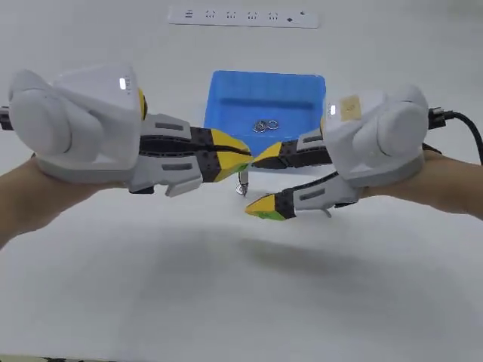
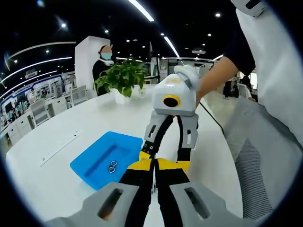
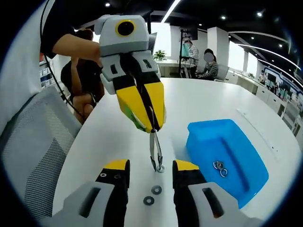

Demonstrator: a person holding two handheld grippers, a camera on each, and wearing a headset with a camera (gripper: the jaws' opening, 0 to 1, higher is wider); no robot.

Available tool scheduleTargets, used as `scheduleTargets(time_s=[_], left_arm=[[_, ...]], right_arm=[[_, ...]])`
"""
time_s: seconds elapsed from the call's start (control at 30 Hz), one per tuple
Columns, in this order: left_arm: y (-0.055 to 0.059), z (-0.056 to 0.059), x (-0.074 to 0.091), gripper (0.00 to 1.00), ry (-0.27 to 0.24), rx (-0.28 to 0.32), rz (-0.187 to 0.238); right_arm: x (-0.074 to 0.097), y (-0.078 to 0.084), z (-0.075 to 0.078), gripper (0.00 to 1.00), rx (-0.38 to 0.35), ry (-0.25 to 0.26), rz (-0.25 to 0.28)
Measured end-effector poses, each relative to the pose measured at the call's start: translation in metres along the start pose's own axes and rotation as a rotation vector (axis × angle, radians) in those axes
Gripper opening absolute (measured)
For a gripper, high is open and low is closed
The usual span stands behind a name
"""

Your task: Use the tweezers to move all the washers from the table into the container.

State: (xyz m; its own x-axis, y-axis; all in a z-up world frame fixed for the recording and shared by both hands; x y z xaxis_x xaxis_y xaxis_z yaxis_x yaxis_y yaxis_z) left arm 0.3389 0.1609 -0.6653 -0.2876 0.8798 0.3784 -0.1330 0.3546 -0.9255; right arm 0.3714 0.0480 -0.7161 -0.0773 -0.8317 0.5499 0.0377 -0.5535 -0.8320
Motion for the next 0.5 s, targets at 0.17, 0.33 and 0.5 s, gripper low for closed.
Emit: scheduleTargets(time_s=[0.17,0.33,0.5], left_arm=[[-0.001,0.000,-0.002,0.04,0.000,0.000,-0.001],[-0.001,0.000,-0.001,0.04,0.002,-0.006,-0.006],[0.000,0.000,0.000,0.04,0.004,-0.013,-0.014]], right_arm=[[-0.005,-0.003,0.006,0.30,0.029,-0.006,0.000],[-0.010,-0.006,0.006,0.22,0.054,-0.033,0.001],[-0.013,-0.005,0.003,0.18,0.093,-0.061,-0.021]])
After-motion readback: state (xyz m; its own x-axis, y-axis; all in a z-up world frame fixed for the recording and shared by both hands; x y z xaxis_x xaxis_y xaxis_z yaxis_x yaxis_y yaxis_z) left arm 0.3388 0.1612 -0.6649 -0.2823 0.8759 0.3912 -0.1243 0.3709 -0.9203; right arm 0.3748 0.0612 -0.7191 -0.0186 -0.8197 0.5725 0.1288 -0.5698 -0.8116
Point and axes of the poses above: the centre of the closed fingertips' face, and the gripper's own axes: x roughly backward along the fingers, z roughly to its right, y roughly out of its underside, the point moved 8 cm from there along x, roughly backward along the fingers, and after that the axes turned 9 degrees about y, right-handed, at the moved point
